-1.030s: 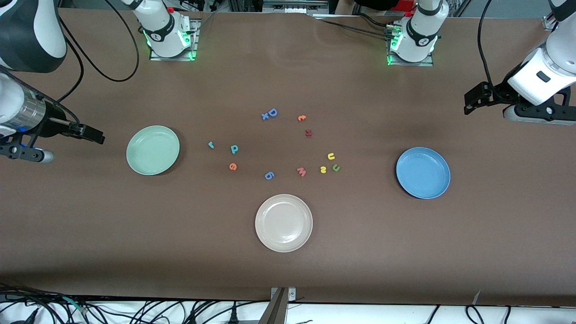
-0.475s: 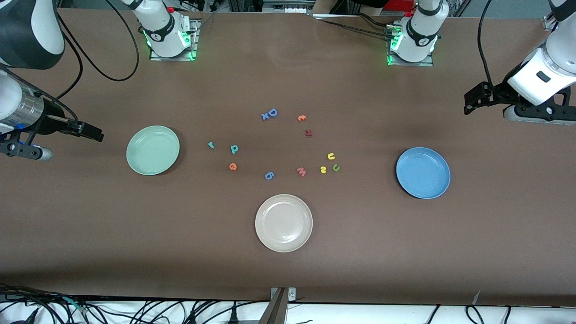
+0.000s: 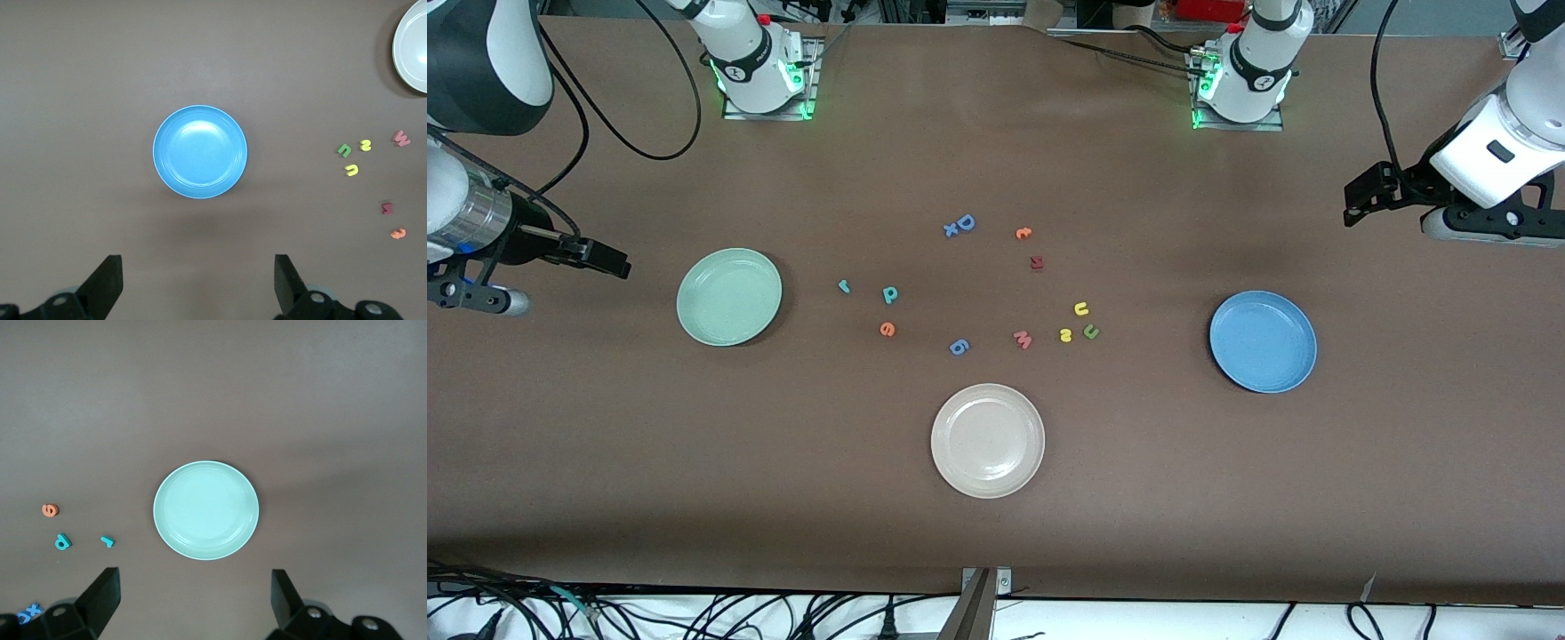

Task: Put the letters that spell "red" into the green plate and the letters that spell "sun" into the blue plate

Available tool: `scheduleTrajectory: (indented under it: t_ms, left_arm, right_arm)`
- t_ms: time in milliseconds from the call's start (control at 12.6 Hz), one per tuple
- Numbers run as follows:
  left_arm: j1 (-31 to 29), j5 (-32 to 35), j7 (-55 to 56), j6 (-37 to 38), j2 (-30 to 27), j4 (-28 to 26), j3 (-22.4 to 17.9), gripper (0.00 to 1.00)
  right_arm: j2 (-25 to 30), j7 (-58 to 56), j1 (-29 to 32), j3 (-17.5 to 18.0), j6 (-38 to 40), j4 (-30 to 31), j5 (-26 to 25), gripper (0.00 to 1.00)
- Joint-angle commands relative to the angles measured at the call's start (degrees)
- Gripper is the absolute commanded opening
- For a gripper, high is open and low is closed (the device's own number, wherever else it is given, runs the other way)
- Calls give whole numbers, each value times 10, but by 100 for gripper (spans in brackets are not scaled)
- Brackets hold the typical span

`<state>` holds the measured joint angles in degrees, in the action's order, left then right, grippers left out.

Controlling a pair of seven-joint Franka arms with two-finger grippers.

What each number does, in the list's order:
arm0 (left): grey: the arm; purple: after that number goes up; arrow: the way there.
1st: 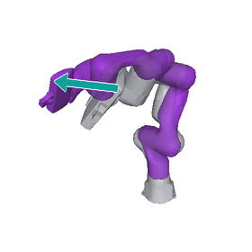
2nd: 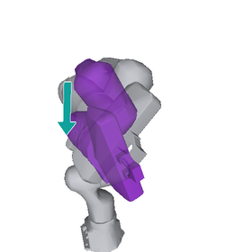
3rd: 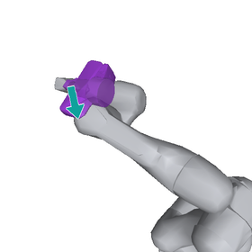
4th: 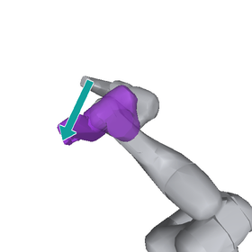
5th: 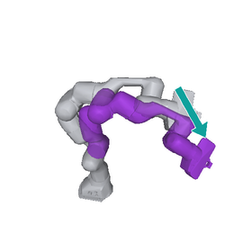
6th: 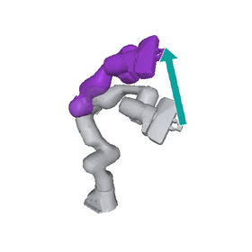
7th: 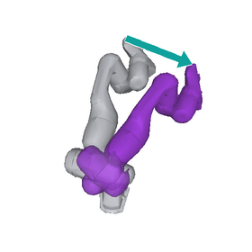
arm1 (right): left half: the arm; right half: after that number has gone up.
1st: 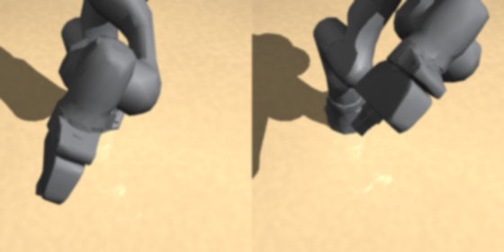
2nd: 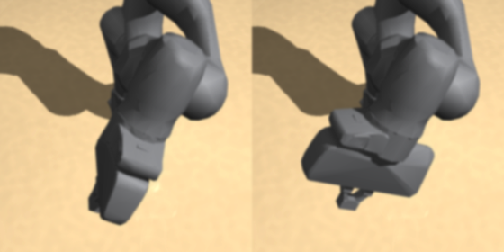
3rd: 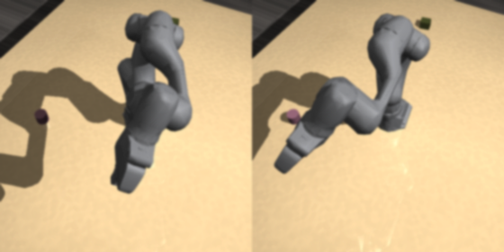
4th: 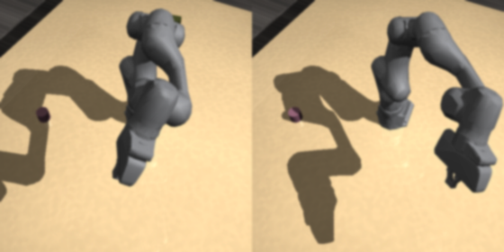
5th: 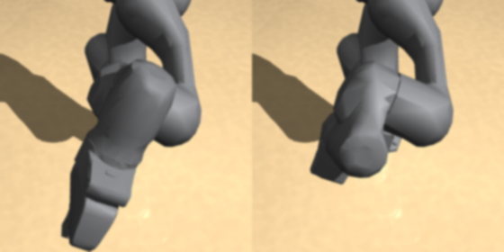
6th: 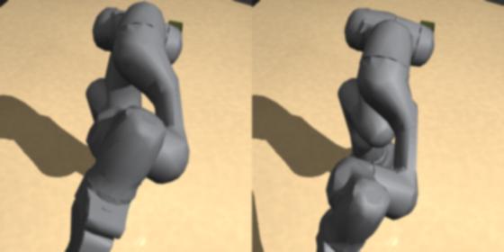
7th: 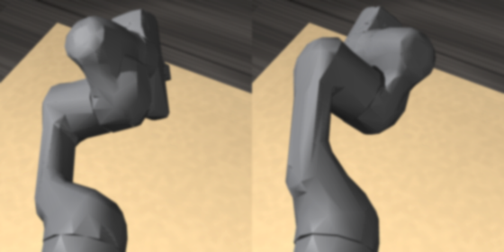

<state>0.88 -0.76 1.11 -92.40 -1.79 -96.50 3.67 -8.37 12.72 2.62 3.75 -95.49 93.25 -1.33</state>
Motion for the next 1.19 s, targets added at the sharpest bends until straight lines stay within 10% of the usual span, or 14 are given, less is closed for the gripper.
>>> scheduleTrajectory:
  t_ms: [0,1109]
  left_arm:
    - [2,-7,0,9,-5,6,-2,100]
    - [2,-8,0,9,-5,6,-2,100]
  right_arm:
    - [12,-10,-4,-7,0,14,6,100]
    - [13,-5,-4,-6,-5,25,7,100]
